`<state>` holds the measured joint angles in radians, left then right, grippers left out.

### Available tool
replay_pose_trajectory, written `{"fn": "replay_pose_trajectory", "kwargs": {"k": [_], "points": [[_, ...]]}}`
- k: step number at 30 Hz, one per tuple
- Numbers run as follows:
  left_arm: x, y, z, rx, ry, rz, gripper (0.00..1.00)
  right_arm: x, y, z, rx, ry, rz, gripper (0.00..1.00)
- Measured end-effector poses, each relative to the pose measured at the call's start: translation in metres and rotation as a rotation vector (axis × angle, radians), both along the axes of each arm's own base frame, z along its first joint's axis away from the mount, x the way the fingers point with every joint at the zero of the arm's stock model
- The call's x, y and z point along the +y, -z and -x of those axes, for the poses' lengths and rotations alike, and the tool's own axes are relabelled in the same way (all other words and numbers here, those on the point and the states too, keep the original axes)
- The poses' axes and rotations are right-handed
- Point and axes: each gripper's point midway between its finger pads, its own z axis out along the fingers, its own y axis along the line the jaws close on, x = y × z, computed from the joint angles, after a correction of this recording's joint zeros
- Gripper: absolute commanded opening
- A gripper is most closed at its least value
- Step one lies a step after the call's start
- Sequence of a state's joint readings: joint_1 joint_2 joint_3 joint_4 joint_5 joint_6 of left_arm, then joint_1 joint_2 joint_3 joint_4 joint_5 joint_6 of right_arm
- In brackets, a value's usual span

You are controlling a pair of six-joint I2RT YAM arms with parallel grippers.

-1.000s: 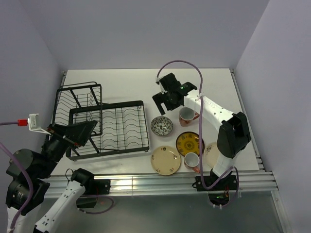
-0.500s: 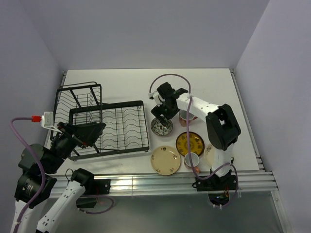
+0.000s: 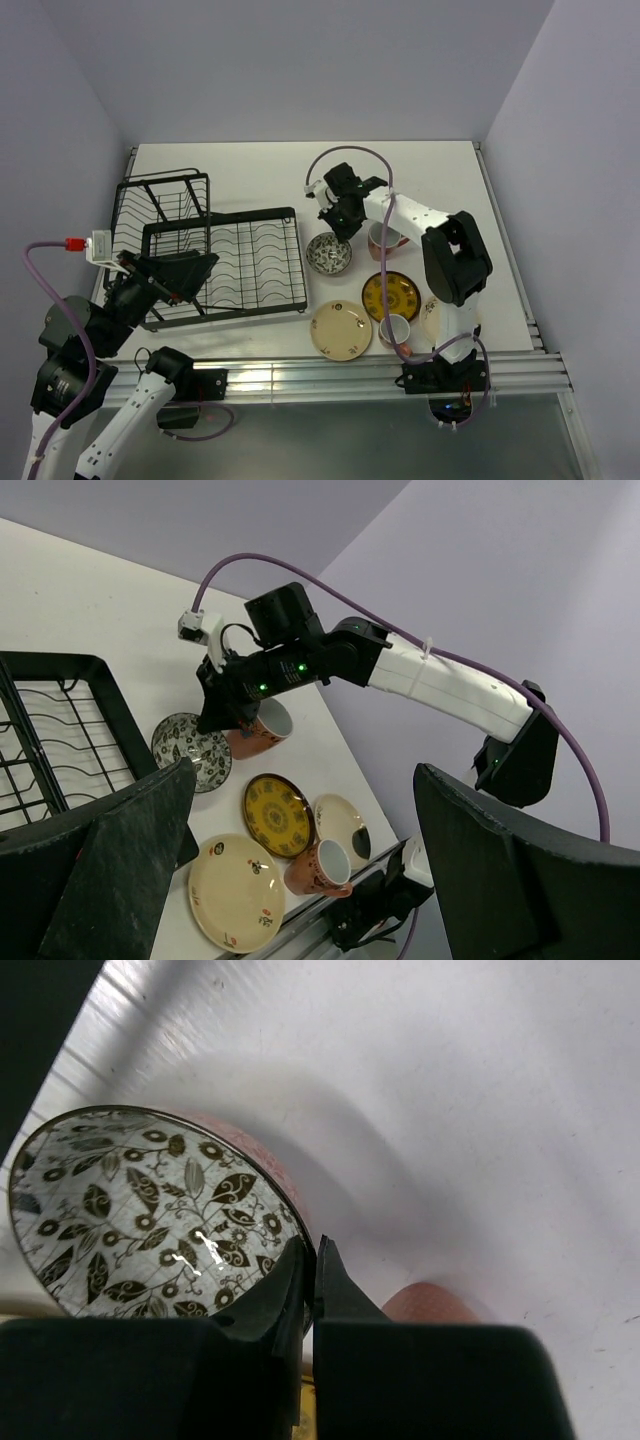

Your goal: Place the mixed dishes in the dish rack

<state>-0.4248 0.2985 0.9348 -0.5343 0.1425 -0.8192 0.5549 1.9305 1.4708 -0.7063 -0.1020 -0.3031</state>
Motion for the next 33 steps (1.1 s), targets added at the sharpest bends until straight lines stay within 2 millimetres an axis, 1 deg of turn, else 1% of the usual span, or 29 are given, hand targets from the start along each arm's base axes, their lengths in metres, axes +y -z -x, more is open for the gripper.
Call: {"fn": "replay_pose_trajectory", "kwargs": {"k": [2,5,8,10,13,15,17,18,21,24,28,30,33], "points": [[-0.001,0.001,-0.001,-0.001,0.0,0.0,0.97,0.002,-0.006,-0.004,-0.02,0.002,-0.013,0.0],[-0.002,0.007,-0.005,0.01,0.001,-0.004,0.97,-0.002,-0.012,-0.008,-0.054,0.015,0.004,0.0],[-0.004,0.011,-0.006,0.018,0.004,-0.007,0.96,-0.015,-0.023,-0.02,-0.136,0.06,0.06,0.0],[-0.004,0.012,-0.006,0.02,0.008,-0.004,0.96,-0.028,-0.035,-0.03,-0.223,0.105,0.115,0.0],[-0.006,0.011,-0.007,0.021,0.012,-0.004,0.95,-0.046,-0.059,-0.044,-0.38,0.173,0.209,0.0],[-0.007,0.013,-0.01,0.029,0.012,-0.008,0.95,-0.048,-0.082,-0.049,-0.497,0.197,0.25,0.0],[-0.008,0.014,-0.012,0.04,0.013,-0.013,0.94,-0.04,-0.107,-0.053,-0.624,0.201,0.269,0.0],[-0.009,0.013,-0.013,0.043,0.015,-0.014,0.94,-0.031,-0.123,-0.055,-0.706,0.201,0.273,0.0],[-0.009,0.007,-0.012,0.035,0.019,-0.009,0.93,0.002,-0.161,-0.057,-0.927,0.188,0.262,0.0],[-0.007,-0.007,-0.007,0.0,0.019,0.007,0.93,0.036,-0.184,-0.052,-1.111,0.165,0.252,0.0],[0.0,-0.03,0.005,-0.068,0.011,0.036,0.93,0.065,-0.197,-0.049,-1.271,0.159,0.253,0.0],[0.009,-0.042,0.013,-0.115,-0.017,0.06,0.93,0.074,-0.196,-0.048,-1.32,0.155,0.253,0.0],[0.028,-0.065,0.033,-0.215,-0.069,0.109,0.93,0.085,-0.189,-0.044,-1.38,0.134,0.249,0.0]]}}
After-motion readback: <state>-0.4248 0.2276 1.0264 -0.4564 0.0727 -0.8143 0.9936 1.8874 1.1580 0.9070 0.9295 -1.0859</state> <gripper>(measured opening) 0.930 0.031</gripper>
